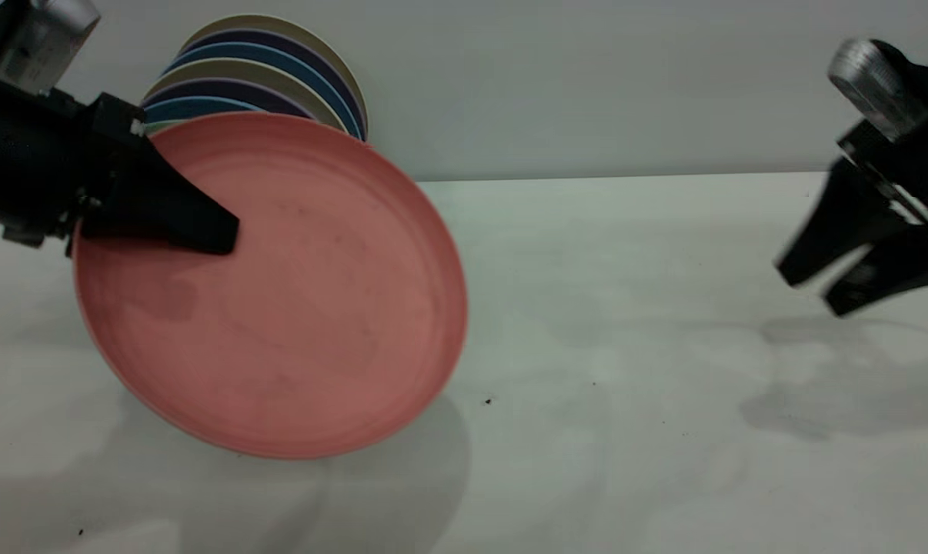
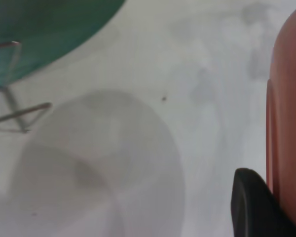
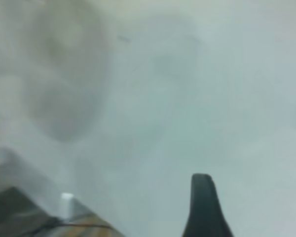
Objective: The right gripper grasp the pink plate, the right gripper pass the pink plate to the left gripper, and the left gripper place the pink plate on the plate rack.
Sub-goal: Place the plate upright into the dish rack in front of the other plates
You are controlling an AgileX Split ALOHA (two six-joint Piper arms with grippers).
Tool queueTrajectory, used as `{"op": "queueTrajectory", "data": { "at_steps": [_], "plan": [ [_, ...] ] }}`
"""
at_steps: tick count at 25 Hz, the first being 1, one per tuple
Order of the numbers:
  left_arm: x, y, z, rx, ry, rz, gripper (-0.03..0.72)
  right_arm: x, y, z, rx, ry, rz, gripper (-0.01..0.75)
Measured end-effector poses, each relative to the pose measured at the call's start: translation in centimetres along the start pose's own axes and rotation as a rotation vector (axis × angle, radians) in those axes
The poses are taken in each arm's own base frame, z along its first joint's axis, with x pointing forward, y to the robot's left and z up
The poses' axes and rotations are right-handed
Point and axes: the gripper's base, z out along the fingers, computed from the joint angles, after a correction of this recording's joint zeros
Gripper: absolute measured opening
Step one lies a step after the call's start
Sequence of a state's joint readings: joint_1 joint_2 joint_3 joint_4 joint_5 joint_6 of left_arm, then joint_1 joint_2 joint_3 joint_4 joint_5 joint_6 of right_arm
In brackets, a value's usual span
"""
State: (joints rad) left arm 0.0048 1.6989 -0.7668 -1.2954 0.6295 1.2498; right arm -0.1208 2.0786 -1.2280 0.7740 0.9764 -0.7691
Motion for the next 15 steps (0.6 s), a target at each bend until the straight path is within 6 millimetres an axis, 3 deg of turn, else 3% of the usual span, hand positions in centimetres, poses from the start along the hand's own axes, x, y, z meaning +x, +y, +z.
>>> {"op": "queueTrajectory", "data": {
  "at_steps": [7,15],
  "plan": [
    [-3.5,0.1,-1.6,-0.109,0.112,0.289,0.125,0.6,-0.4,-3.2,0.28,0.03,0.042,0.533],
    [-8.5,-1.6,-5.0,-0.135,0.233,0.87,0.125,0.8,-0.6,-3.7,0.339,0.034,0.074,0.533]
  ]
}}
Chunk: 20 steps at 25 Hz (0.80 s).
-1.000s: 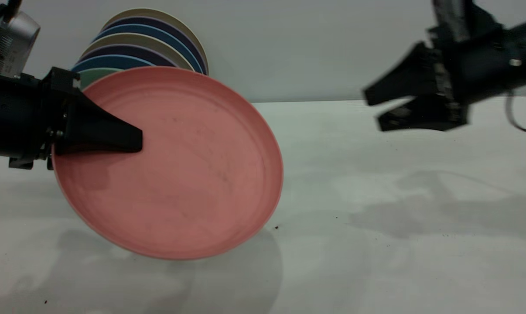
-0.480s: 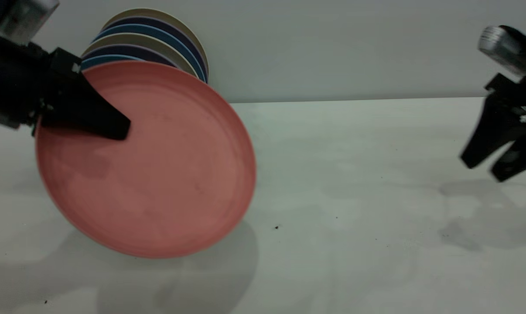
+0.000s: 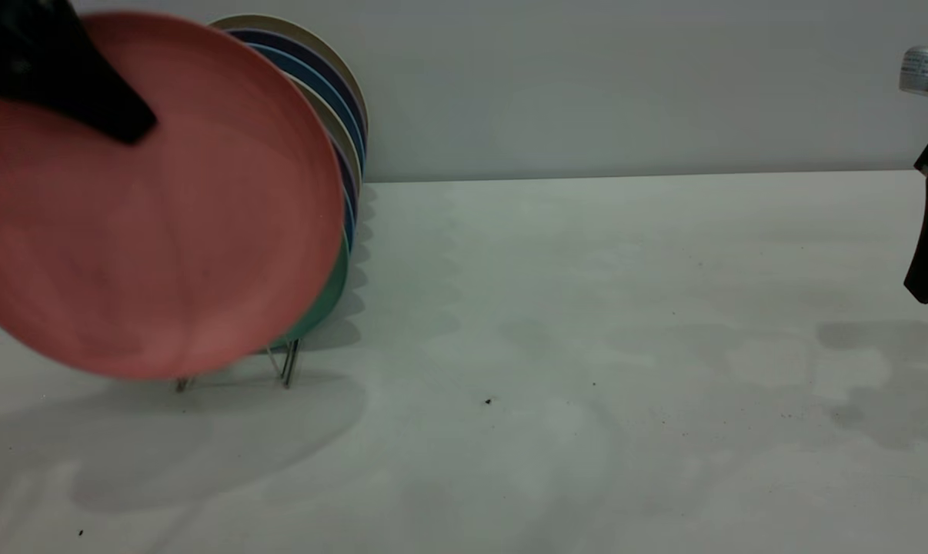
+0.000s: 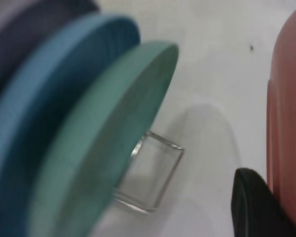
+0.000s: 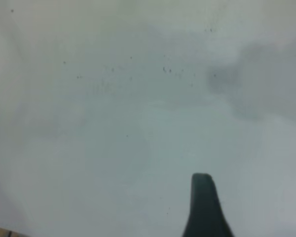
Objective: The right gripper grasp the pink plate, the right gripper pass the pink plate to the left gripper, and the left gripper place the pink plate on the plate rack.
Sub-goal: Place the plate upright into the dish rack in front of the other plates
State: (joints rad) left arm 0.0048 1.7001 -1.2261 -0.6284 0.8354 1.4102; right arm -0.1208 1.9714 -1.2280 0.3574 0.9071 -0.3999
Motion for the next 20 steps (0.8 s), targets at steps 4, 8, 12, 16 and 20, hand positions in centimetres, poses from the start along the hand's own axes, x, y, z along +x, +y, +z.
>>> {"op": "queueTrajectory", "data": {
  "at_steps": [4,8,12,16,20],
  "plan": [
    [-1.5,0.3,-1.6,0.023,-0.014,0.304,0.125,0.0,0.0,0.0,0.0,-0.001,0.001,0.532],
    [-2.1,0.7,-2.2,-0.004,-0.031,0.484,0.125,0.0,0.0,0.0,0.001,-0.003,0.001,0.532],
    [-2.2,1.2,-2.2,-0.06,-0.028,0.565,0.125,0.0,0.0,0.0,0.001,-0.003,0.001,0.532],
    [-2.4,1.8,-2.3,-0.129,-0.023,0.587,0.125,0.0,0.0,0.0,0.001,-0.004,0.002,0.531],
    [-2.4,2.3,-2.2,-0.177,-0.02,0.585,0.125,-0.1,0.0,0.0,0.003,-0.008,0.002,0.531]
  ]
}}
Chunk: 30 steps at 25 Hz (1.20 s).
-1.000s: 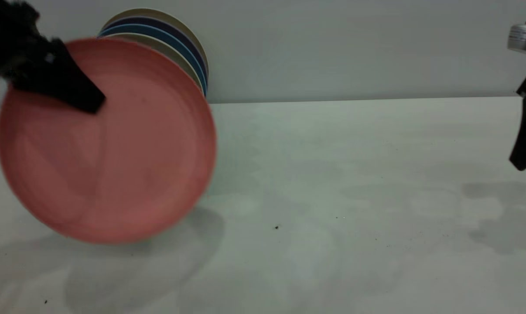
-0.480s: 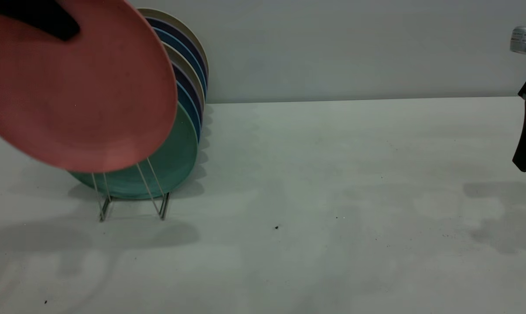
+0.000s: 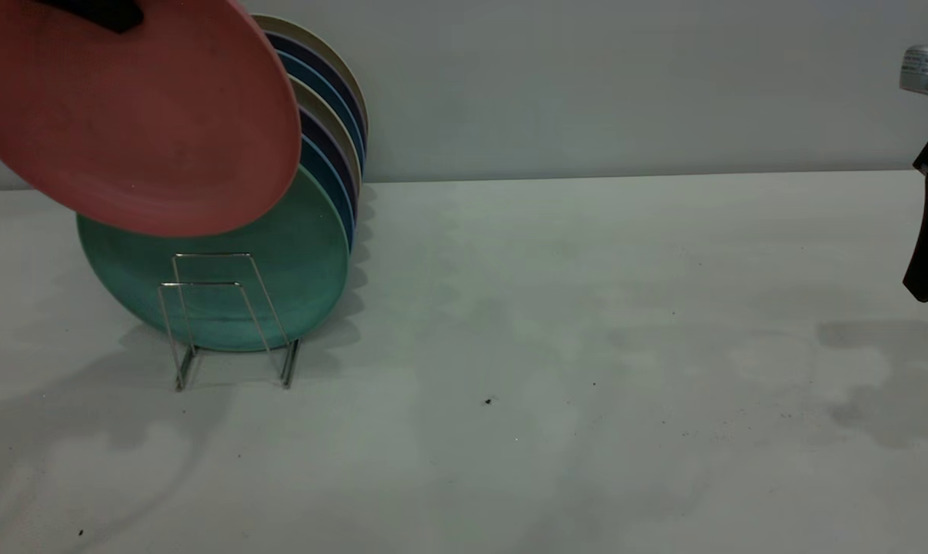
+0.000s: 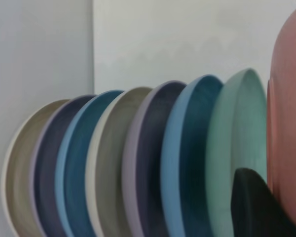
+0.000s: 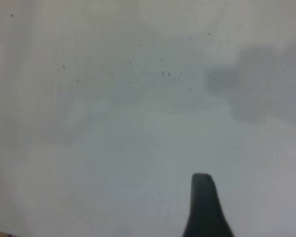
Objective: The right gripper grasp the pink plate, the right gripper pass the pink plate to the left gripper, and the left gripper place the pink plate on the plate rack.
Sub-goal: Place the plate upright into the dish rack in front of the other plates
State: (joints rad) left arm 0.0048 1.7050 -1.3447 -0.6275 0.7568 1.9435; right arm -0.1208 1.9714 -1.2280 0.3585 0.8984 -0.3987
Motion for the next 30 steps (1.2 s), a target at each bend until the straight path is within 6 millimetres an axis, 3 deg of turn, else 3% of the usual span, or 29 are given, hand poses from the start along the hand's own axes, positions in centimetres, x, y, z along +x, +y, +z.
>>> {"op": "queueTrajectory", "data": {
  "at_steps": [30],
  "plan": [
    [2.8,-0.3,5.8,0.07,-0.017,-0.099,0.125,-0.1,0.0,0.0,0.002,-0.012,0.002,0.531]
  ]
}}
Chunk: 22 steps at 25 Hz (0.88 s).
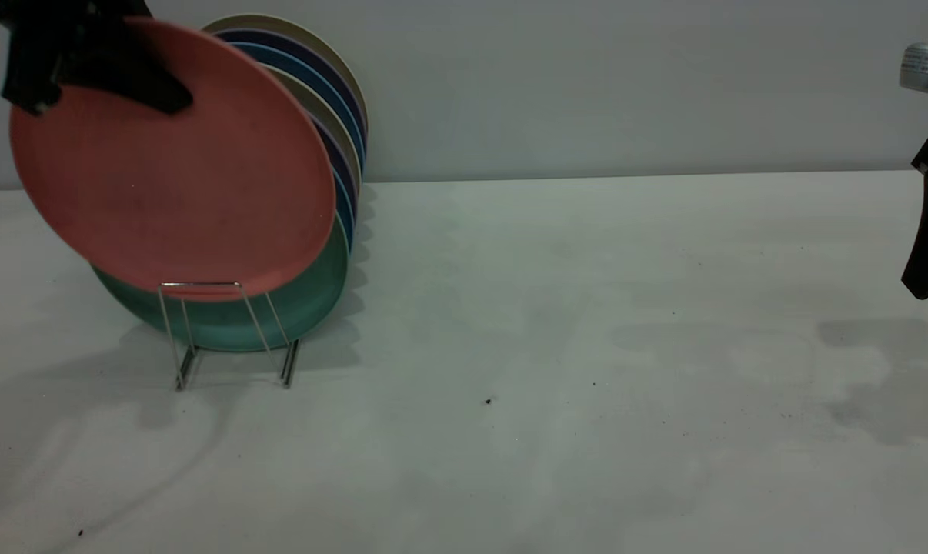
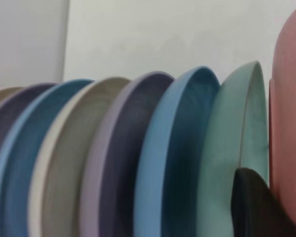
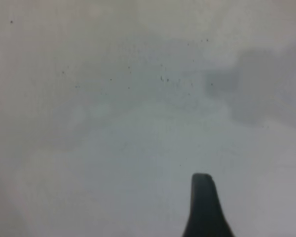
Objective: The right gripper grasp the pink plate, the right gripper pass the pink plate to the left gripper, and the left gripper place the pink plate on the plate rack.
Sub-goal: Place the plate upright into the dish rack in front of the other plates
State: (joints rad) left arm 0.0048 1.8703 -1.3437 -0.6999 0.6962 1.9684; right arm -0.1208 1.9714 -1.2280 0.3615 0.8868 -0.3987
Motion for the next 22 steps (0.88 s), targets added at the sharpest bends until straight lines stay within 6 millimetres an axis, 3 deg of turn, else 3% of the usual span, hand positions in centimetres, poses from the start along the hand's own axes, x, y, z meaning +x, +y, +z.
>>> {"op": "queueTrajectory", "data": {
  "at_steps": [18,22],
  "plan": [
    [1.8,-0.3,2.3,0.015,0.073,-0.084,0.125,0.0,0.0,0.0,0.0,-0.002,0.001,0.531],
    [2.1,-0.3,2.3,0.015,0.102,-0.09,0.185,0.0,0.0,0.0,0.0,-0.002,0.001,0.531]
  ]
}}
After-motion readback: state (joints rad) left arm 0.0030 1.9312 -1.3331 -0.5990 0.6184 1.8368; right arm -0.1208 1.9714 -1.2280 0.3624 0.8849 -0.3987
